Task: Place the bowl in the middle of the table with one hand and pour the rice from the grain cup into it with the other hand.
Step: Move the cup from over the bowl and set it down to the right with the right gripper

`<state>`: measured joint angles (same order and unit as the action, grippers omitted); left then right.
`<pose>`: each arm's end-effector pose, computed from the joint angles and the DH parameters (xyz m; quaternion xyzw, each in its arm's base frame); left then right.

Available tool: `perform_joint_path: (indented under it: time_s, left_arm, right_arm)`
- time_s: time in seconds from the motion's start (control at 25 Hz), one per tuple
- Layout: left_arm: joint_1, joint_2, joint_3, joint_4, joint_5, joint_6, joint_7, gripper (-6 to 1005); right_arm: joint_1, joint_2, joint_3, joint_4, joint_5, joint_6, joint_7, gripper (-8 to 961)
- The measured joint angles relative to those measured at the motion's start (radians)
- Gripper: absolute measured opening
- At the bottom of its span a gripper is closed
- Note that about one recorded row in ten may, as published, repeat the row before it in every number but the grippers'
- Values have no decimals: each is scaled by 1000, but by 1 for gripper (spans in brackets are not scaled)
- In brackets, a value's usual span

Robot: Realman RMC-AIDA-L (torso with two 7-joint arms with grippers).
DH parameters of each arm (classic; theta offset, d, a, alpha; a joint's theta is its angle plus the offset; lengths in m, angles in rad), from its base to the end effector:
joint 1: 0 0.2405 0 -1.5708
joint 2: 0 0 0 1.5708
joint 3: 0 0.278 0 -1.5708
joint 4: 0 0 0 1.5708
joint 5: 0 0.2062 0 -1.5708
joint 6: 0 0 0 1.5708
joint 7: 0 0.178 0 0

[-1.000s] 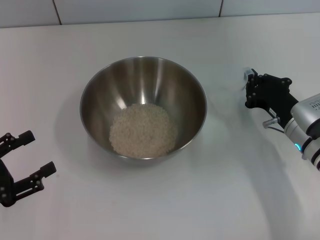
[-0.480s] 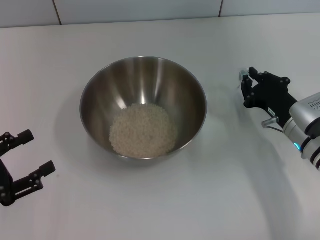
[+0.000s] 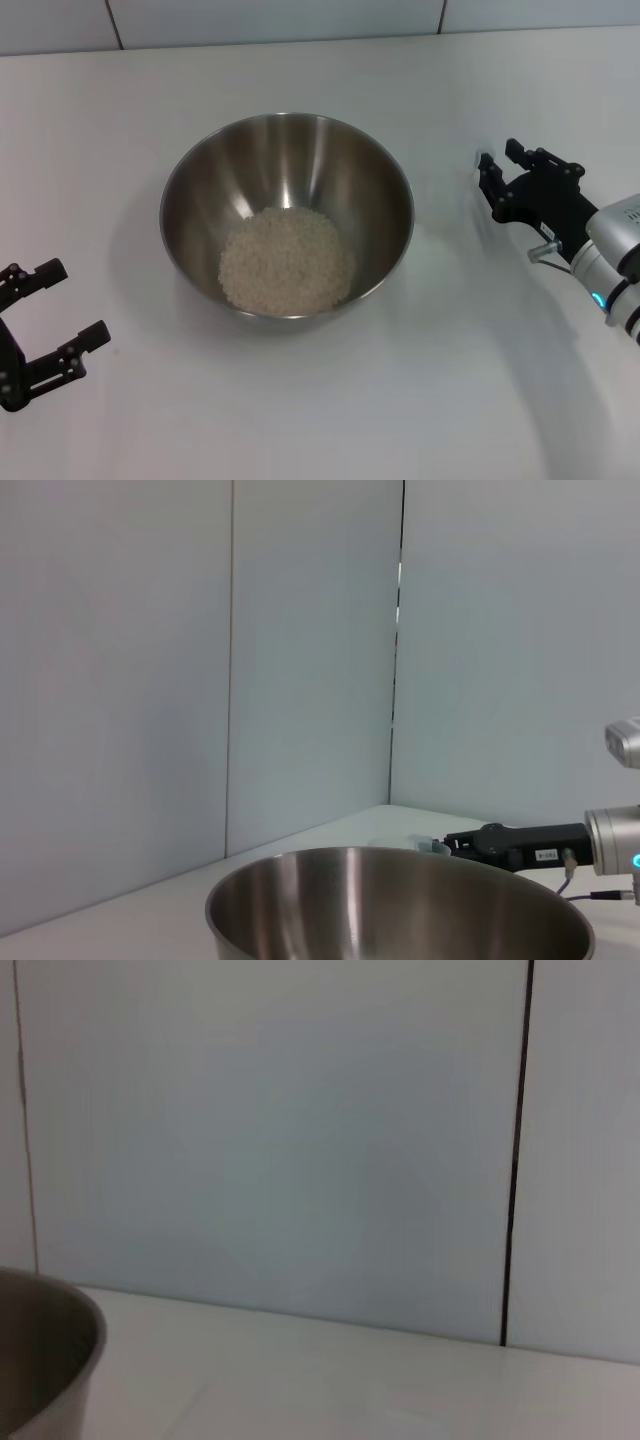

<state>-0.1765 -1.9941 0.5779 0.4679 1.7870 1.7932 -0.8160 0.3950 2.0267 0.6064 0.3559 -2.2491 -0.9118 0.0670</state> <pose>-0.3461 0.2293 0.0059 -0.8983 -0.1364 -0.3249 0.2626 0.3339 0.3557 -0.0844 -0.7861 0.2511 0.2258 0.5177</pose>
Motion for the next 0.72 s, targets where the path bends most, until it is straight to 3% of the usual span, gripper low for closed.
perform_joint_path:
  time_s: [0.48, 0.72]
  left_arm:
    - [-1, 1, -3, 0, -2, 0, 0, 822]
    - [-2, 2, -3, 0, -1, 0, 0, 822]
  right_arm:
    - [-76, -9, -2, 1, -78, -117, 68, 375]
    - [-148, -29, 4, -23, -103, -303, 152, 389]
